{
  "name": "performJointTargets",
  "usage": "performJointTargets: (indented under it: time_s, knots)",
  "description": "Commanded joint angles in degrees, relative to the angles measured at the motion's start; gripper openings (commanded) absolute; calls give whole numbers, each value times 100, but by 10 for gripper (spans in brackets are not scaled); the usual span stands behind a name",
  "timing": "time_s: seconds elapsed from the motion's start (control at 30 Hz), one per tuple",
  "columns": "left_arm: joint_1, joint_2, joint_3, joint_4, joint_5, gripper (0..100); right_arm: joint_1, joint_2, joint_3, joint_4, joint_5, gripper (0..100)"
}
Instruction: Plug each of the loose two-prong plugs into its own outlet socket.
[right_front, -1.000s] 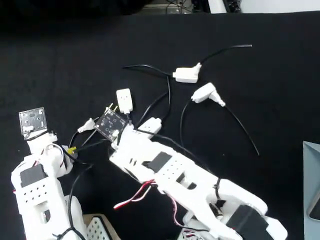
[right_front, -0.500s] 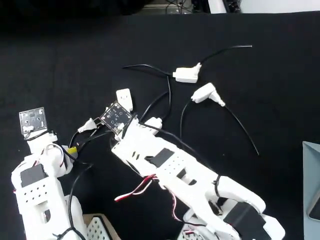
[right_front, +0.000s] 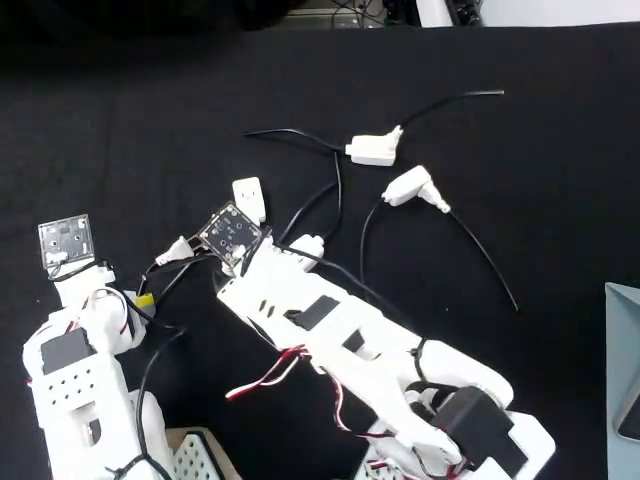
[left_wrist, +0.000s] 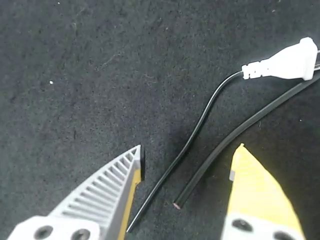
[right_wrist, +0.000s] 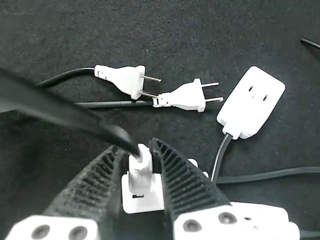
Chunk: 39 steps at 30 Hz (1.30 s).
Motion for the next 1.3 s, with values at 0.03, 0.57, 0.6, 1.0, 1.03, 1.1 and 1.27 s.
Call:
performJointTargets:
  time_s: [0.03,0.57,0.6,1.0,1.03,1.1,1.27]
  knots:
    - [-48,-79,-48,-97,62,285,62,-435,84,-26,26,11]
    - [-48,-79,-48,-105,62,285,-158,-998,435,167,-413,11]
    - [-48,-79,-48,-105,62,285,-158,-998,435,158,-413,11]
    - [-48,-70,-48,-105,62,285,-149,-347,488,-378,-360,11]
    - [-48,-70,-48,-105,62,285,-149,-347,497,-378,-360,11]
    - [-48,-70,-48,-105,62,285,-149,-356,505,-343,-360,11]
    - [-48,-62,-48,-105,62,285,-18,-338,532,-325,-316,11]
